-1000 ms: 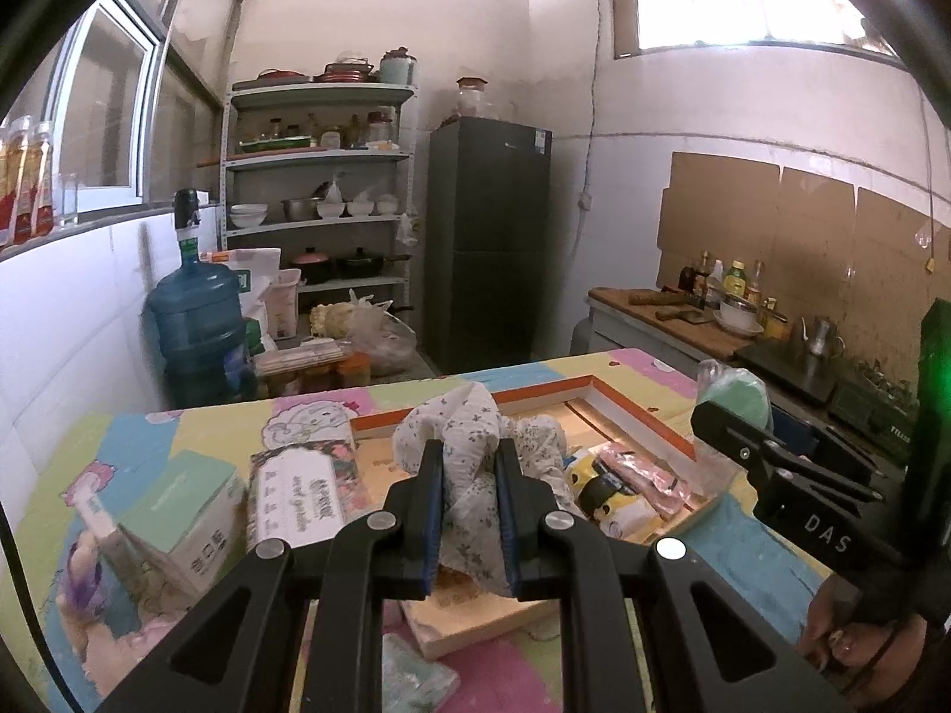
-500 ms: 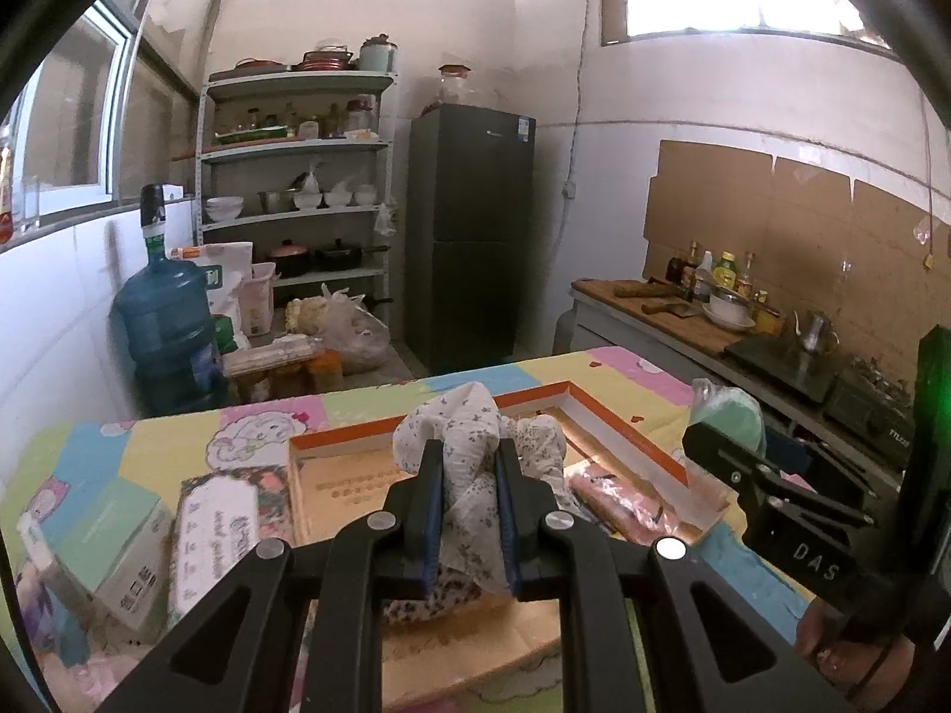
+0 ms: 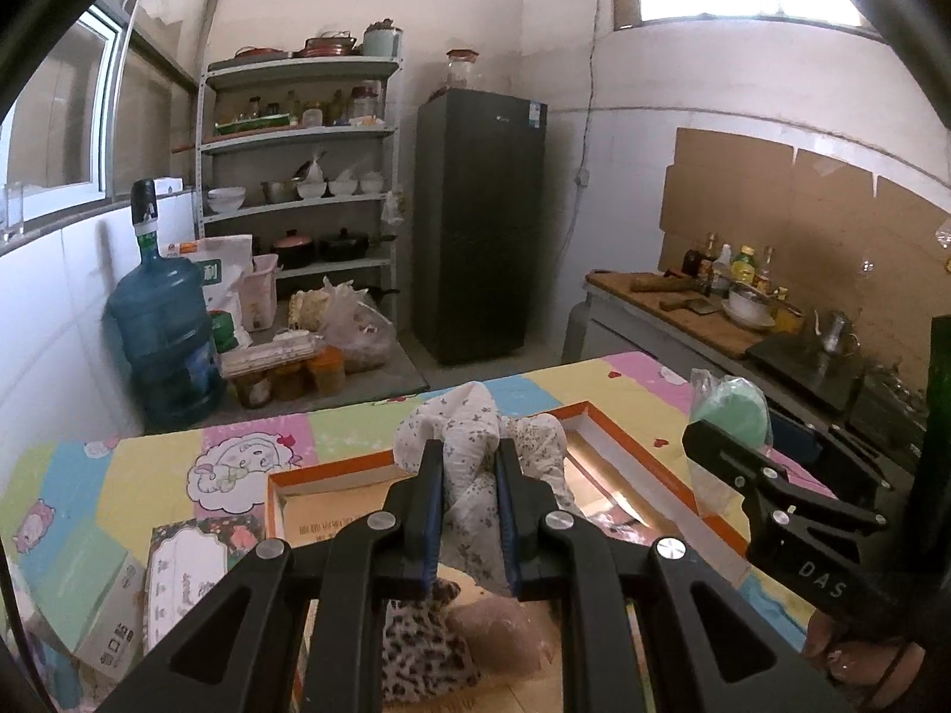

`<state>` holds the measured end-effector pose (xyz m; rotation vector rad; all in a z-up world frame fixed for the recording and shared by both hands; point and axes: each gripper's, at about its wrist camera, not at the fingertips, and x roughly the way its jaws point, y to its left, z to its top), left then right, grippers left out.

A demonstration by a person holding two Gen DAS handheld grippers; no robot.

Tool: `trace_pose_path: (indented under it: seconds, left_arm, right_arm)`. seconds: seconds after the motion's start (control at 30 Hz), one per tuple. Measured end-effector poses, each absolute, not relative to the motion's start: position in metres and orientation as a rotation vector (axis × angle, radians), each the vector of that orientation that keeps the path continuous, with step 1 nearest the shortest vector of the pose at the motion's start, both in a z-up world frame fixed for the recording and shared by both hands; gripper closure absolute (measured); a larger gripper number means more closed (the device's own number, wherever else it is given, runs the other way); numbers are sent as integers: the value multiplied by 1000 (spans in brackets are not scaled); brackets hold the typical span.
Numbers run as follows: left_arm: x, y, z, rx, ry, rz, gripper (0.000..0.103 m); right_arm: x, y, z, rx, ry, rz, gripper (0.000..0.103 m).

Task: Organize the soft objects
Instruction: 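Carry the white floral cloth and green bagged item with both grippers over the tray, then lower both items into the tray and open both grippers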

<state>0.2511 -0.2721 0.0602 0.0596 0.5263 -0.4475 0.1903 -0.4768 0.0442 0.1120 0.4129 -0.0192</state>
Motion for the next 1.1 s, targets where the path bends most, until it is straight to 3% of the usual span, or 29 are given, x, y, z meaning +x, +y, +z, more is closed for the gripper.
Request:
trace_pose_path:
  seconds: [1.1]
  left_arm:
    - [315,-289,2,46,753,-411,83]
  right_arm:
    - [288,-491,-9,192,715,77,46]
